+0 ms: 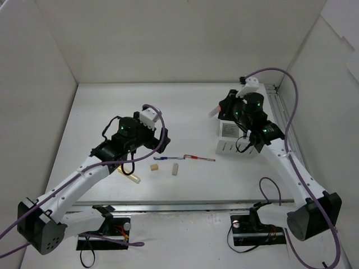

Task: Sort the stationery into containers
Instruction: Place the stationery in the storage box.

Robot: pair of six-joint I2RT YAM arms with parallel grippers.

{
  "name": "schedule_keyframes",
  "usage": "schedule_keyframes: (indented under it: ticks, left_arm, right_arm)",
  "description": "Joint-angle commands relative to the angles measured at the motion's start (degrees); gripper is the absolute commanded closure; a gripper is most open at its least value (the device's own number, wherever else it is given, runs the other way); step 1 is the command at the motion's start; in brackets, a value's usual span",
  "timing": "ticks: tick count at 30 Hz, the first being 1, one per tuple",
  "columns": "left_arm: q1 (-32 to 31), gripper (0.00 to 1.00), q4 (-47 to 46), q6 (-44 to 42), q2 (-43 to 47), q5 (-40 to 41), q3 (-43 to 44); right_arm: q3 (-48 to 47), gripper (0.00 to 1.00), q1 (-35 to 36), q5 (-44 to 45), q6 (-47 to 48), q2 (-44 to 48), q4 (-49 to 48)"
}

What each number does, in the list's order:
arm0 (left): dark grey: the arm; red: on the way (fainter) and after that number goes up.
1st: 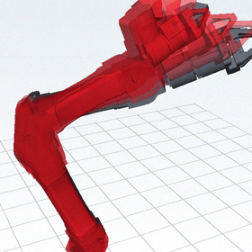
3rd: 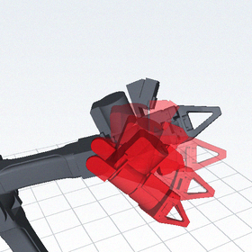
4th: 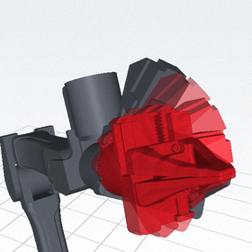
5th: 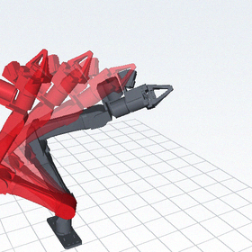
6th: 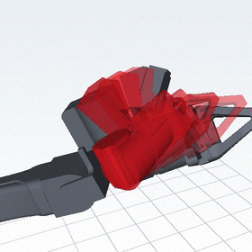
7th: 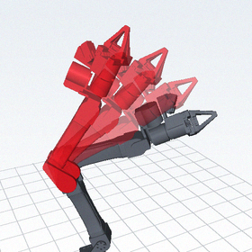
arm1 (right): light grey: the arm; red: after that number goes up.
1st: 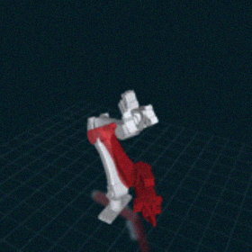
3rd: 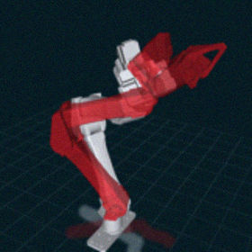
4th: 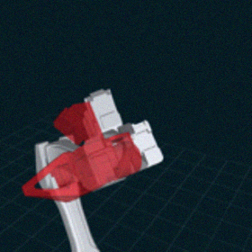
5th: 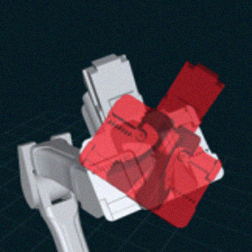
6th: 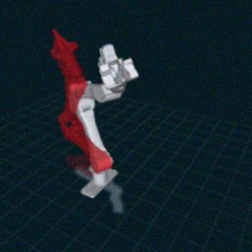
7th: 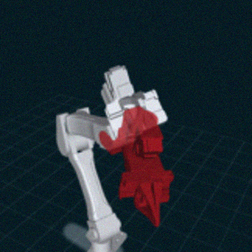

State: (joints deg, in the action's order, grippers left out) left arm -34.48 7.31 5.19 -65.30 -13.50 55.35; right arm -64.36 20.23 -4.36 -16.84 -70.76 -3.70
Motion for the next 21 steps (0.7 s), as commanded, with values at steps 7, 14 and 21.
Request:
schedule_keyframes:
  ticks: [7,14,21]
  left_arm:
    - [10.5,0.00,17.2,27.3,3.9,20.2,-4.0]
    - [16.6,0.00,17.8,31.9,3.7,18.9,-8.2]
    - [19.4,0.00,18.5,33.9,2.3,18.4,-7.9]
  right_arm:
    - [-4.6,1.00,-17.1,13.6,6.5,0.9,5.2]
    - [-7.8,1.00,-21.3,9.4,10.0,-8.2,0.3]
    - [-7.7,0.91,-22.2,11.9,10.1,-16.2,-2.5]
